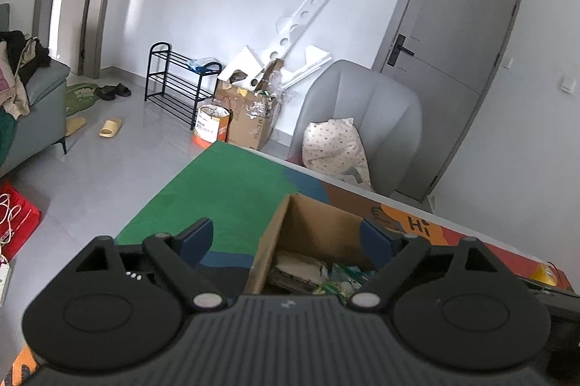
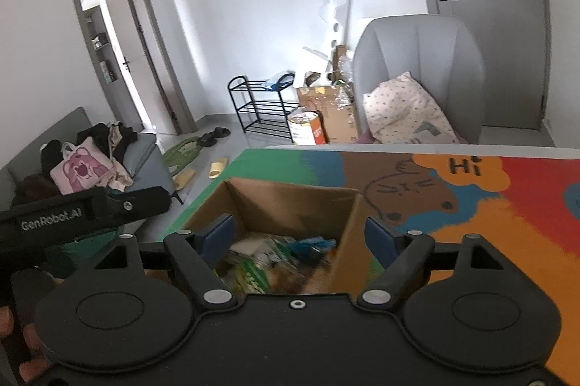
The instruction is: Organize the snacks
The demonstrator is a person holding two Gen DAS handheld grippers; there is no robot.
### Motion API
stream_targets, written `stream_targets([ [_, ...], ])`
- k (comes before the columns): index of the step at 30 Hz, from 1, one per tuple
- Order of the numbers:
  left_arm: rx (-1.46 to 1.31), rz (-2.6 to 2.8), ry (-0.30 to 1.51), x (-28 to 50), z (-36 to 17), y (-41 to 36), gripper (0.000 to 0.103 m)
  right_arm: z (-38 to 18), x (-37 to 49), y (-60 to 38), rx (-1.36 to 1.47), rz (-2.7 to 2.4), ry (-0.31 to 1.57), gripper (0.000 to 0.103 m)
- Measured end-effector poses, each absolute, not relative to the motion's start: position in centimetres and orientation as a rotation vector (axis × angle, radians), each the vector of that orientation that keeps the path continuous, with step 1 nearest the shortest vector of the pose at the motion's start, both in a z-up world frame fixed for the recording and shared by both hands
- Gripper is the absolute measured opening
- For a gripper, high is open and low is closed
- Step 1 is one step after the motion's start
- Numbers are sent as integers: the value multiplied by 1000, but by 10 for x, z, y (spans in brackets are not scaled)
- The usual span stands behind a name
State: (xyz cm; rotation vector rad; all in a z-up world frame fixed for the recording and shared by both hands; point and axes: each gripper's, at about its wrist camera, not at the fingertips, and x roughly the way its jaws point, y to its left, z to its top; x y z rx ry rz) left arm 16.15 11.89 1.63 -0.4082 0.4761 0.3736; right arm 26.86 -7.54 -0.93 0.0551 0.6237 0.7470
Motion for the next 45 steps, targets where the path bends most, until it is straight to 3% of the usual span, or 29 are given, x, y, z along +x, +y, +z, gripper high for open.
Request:
stream_targets([
  [22, -352, 298, 516, 151, 23, 71, 97, -4, 254, -158, 126, 615, 598, 103],
  [27, -325, 282, 528, 149, 28, 57, 103, -1, 245, -179, 148, 603, 585, 103],
  [45, -277, 143, 558, 124, 40, 31, 103, 8, 217, -232, 181, 543, 614, 103],
])
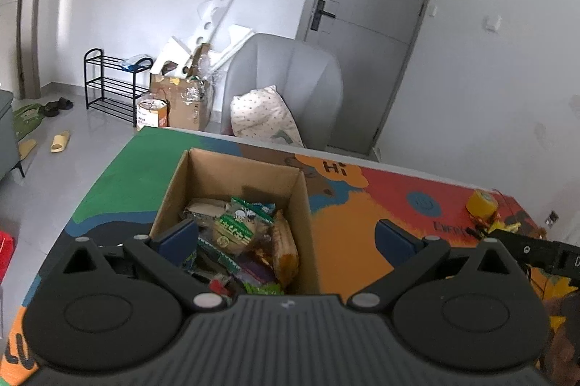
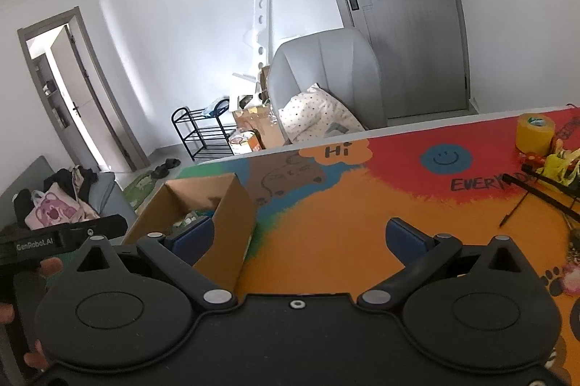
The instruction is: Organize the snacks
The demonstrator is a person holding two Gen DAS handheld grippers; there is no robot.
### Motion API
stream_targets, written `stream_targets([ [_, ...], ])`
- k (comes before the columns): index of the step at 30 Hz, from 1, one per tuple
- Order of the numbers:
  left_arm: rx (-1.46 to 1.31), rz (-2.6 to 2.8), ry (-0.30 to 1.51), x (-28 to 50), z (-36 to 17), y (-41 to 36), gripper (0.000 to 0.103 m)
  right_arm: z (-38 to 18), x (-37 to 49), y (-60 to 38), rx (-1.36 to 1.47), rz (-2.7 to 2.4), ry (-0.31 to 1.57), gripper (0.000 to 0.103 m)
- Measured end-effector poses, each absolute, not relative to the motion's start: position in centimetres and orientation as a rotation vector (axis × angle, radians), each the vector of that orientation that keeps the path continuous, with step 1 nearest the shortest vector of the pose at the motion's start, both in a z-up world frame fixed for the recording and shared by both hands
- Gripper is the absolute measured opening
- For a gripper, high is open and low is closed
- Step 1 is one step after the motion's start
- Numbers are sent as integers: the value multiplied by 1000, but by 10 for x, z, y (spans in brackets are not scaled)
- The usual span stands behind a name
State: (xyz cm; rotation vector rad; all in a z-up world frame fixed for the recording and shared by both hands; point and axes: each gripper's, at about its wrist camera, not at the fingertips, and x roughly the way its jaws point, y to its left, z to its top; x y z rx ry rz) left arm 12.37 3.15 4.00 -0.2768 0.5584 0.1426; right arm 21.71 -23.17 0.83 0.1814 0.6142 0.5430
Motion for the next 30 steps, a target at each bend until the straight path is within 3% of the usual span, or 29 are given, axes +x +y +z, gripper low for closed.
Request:
stream_targets([
  [18, -206, 134, 542, 81, 56, 27, 103, 22, 183, -263, 167, 520, 590, 103],
  [30, -219, 163, 601, 76, 27, 40, 103, 4, 189, -269, 142, 527, 634, 103],
])
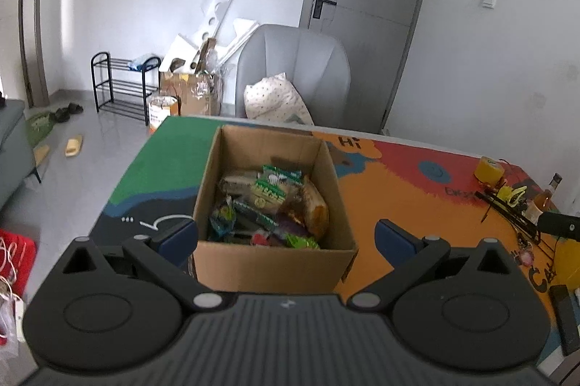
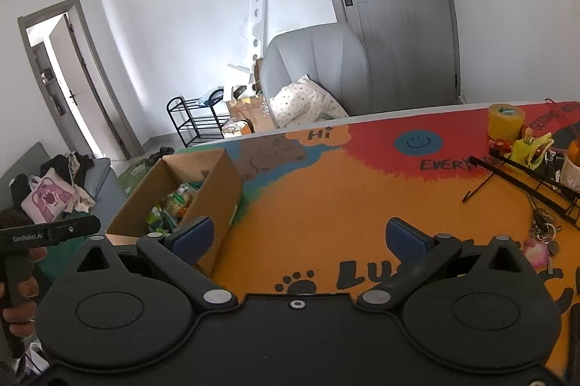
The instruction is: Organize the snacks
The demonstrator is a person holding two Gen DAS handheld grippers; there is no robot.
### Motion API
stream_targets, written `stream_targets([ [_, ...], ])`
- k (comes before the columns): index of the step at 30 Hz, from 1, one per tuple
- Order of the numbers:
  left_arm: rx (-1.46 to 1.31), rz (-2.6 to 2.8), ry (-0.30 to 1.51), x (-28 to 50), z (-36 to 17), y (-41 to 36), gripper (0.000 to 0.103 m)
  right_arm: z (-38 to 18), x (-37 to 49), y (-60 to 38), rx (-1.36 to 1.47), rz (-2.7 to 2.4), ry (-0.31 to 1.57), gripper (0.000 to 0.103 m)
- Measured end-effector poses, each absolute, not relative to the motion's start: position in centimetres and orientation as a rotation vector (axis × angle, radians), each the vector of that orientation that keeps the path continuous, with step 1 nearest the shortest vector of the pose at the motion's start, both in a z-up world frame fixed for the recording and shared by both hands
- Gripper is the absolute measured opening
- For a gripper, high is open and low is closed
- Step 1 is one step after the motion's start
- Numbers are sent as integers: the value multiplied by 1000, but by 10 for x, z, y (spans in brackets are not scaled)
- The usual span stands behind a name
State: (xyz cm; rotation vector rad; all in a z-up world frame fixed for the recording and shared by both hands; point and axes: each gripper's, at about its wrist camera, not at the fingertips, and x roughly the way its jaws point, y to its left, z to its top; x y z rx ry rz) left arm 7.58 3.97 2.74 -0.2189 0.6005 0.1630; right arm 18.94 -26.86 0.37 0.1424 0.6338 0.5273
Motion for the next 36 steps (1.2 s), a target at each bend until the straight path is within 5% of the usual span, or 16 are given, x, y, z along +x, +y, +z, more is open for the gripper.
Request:
stream_targets([
  [36, -188, 187, 614, 74, 30, 47, 103, 4, 190, -268, 123, 523, 663, 103],
])
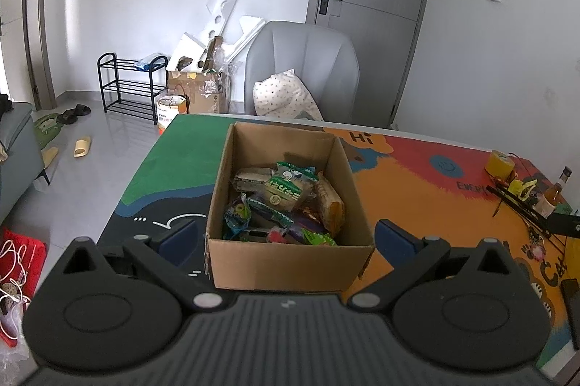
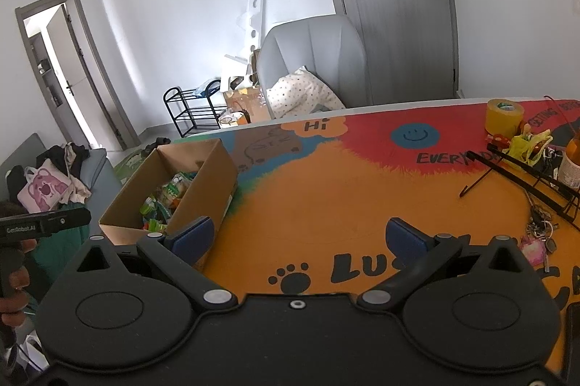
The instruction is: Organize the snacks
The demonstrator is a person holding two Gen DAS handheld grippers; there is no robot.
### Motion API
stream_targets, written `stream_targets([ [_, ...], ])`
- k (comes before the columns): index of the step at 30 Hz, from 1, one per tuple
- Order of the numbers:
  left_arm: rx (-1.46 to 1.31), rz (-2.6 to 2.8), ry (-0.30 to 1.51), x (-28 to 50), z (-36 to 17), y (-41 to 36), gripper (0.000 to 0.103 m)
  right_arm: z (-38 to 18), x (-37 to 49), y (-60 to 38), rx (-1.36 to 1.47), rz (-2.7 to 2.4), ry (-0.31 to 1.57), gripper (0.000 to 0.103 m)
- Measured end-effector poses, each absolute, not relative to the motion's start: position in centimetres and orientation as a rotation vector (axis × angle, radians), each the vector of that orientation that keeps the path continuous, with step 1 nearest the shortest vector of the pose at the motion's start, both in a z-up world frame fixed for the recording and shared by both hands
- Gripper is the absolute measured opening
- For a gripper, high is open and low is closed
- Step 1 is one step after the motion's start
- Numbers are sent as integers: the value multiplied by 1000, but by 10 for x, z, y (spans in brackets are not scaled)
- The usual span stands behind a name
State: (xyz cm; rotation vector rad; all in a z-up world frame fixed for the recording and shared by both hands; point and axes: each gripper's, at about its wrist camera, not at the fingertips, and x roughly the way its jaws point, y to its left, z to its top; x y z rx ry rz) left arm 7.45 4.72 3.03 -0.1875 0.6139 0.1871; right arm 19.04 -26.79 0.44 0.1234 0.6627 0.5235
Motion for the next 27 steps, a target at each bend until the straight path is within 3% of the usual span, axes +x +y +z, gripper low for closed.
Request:
stream_targets([
  [27, -195, 179, 639, 77, 23, 47, 103, 0, 191, -264, 116, 529, 674, 103],
])
